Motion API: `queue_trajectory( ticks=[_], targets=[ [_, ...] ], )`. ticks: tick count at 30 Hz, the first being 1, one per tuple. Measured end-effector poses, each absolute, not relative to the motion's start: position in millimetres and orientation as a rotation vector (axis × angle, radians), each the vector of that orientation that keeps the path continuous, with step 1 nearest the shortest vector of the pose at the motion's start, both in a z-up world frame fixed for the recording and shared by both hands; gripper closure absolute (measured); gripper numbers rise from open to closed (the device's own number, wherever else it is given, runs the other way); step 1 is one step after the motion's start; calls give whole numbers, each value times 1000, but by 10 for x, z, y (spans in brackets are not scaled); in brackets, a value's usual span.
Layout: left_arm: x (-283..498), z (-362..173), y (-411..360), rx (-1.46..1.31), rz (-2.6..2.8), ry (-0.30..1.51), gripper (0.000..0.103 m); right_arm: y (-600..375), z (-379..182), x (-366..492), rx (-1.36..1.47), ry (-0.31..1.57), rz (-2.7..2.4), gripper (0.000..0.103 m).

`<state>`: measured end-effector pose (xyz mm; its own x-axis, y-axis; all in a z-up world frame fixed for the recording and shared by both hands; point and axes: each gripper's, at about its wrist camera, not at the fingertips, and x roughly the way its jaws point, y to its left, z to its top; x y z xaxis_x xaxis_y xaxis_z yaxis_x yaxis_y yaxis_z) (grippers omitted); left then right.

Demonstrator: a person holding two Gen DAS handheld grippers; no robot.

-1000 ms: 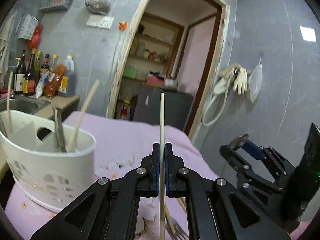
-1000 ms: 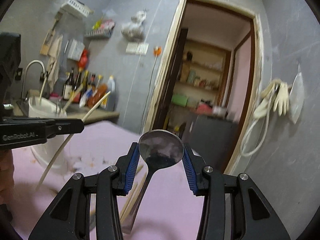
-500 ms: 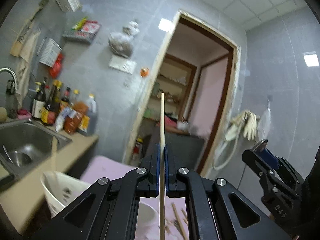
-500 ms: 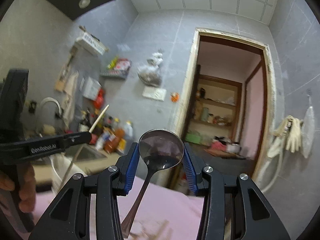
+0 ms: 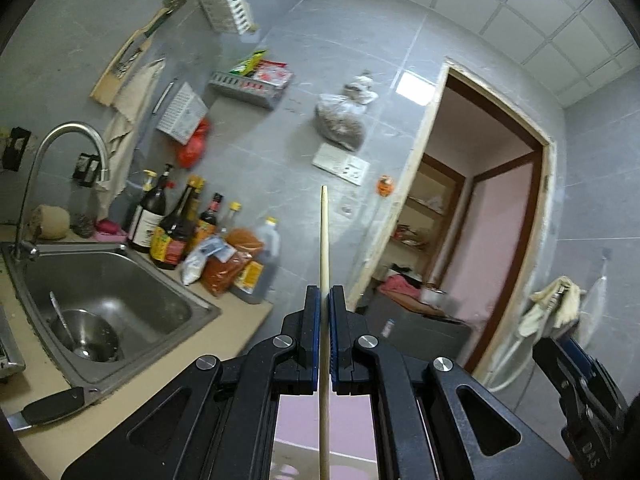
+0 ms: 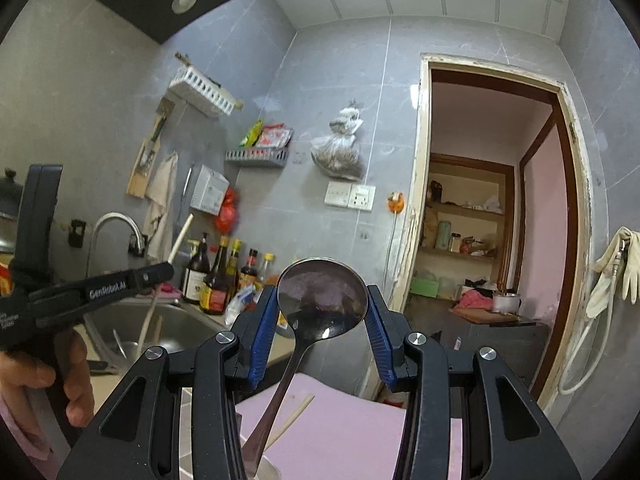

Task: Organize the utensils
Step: 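Carry the chopstick and steel spoon into the white caddy and open both grippers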

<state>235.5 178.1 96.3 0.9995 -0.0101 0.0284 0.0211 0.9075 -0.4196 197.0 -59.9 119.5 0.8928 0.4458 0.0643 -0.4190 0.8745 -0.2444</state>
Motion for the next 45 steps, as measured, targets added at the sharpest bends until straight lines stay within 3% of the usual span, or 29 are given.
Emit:
queue_trajectory(
  ticks=[19, 33, 35, 37, 41, 43, 45],
  targets=[
    [2333, 552, 1475, -324, 45, -13, 101, -485, 674, 2152, -276, 15, 442, 62],
    [2205, 423, 1418, -324, -4, 120, 99, -515, 601, 2106, -248, 84, 501, 59],
    [2183, 429, 1414, -332, -23, 136, 92, -548, 636, 2088, -230, 89, 514, 59],
    [2148, 449, 1420, -346, -38, 143, 78, -588, 686, 2060, -212, 84, 519, 56],
    [2092, 507, 1402, -341, -39, 152, 76, -704, 811, 1988, -185, 66, 514, 51],
    [2048, 567, 1360, -324, -39, 153, 68, -782, 874, 1953, -170, 60, 503, 49],
    [2009, 631, 1286, -300, -26, 151, 59, -878, 939, 1916, -157, 54, 487, 39]
  ],
)
